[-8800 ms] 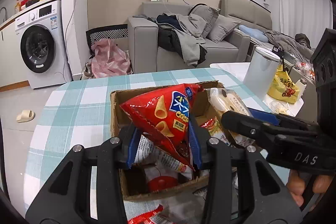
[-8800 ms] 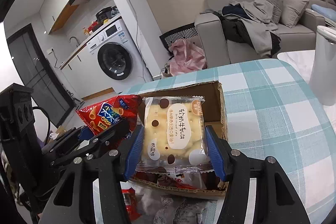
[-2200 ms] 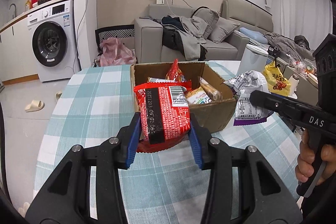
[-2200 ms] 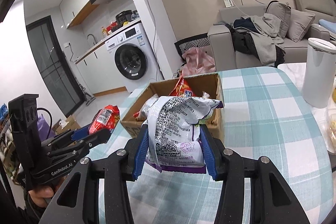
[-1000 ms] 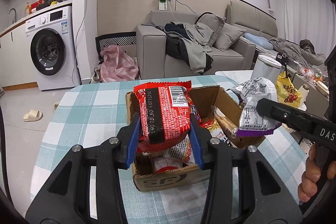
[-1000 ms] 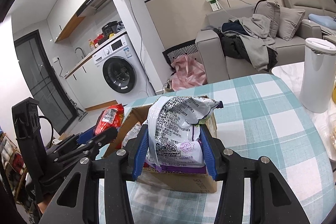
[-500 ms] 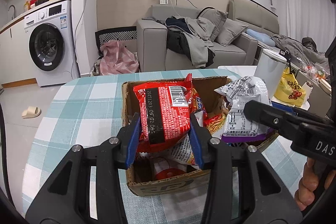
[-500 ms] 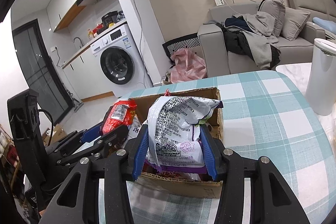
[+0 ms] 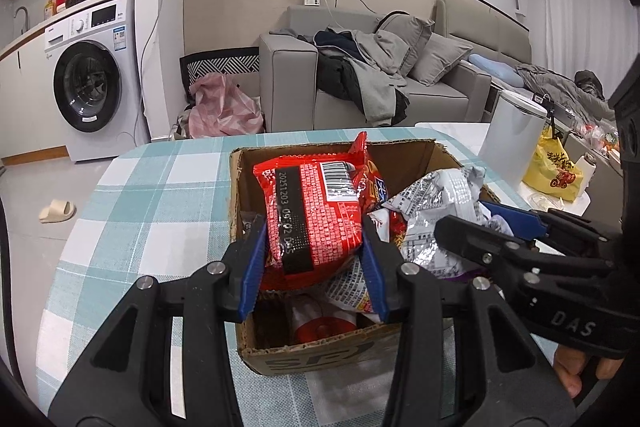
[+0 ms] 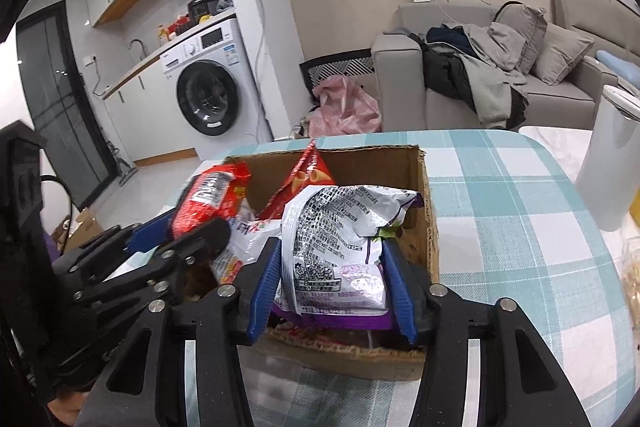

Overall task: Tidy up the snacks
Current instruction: 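Lift both bags over the cardboard box and open both tools to drop them in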

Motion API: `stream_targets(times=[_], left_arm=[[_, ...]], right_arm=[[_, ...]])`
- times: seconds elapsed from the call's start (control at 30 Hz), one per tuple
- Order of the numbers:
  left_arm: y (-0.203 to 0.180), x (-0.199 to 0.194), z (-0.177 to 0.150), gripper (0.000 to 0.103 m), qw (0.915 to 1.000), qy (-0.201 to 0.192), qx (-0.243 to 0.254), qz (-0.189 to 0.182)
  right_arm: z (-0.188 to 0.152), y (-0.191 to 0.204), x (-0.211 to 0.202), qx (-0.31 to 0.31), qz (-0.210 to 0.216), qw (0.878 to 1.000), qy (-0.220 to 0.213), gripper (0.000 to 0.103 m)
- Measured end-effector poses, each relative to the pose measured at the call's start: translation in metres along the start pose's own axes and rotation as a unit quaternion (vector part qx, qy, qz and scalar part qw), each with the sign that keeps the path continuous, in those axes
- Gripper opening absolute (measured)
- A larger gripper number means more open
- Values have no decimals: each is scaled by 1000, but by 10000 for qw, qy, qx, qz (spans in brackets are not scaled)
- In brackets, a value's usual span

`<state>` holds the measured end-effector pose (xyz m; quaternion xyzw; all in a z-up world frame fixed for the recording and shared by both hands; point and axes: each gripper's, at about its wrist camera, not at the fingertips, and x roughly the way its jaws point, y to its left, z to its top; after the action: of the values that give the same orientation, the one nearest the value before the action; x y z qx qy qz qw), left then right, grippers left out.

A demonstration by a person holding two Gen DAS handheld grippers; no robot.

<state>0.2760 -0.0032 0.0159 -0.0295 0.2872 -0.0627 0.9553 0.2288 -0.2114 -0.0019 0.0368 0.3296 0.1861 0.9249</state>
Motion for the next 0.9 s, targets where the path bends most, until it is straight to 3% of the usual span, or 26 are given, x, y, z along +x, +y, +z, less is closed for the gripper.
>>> stream_targets(times=[0.07,0.13,0.2,0.23,0.4,0.47,0.53,0.6,0.67,0.73,0.9], left_arm=[[1,-2,0,40,10000,-2,-35,-29],[1,-2,0,40,10000,-3,-52,-47],[2,-2,1,40,10000,-3,-64,-70],[2,-2,0,40,9999,-2,-74,-75],[1,-2,0,42,10000,39,-29,-73],[2,-4,0,53,9999,74,-22,-113],[2,-8,-1,74,9999,72,-77,-127],[2,-13,-2,84,9996,61,-77,-259],[1,-22,-4,90,9999,-8,-21,-158],[1,-32,-7,102,9999,-68,41,-70],[4,-58,-19,102,9997,-194,128,-23]], right_arm=[[-2,-1,-6,-90,14,9999,-53,58],[-5,-1,-18,-148,-96,9995,-265,77],[-7,-4,-32,-177,-226,9982,-531,91],[-8,-5,-37,-187,-257,9978,-577,93],[-11,-14,-49,-238,-460,9967,-631,100],[-12,-19,-49,-171,-452,9973,-548,102],[-14,-25,-48,-107,-443,9980,-440,102],[-18,-29,-49,-80,-474,9979,-425,102],[-23,-31,-51,-89,-474,9979,-426,103],[-26,-31,-53,-125,-419,9982,-409,103],[-35,-31,-62,-160,-194,9984,-507,103]])
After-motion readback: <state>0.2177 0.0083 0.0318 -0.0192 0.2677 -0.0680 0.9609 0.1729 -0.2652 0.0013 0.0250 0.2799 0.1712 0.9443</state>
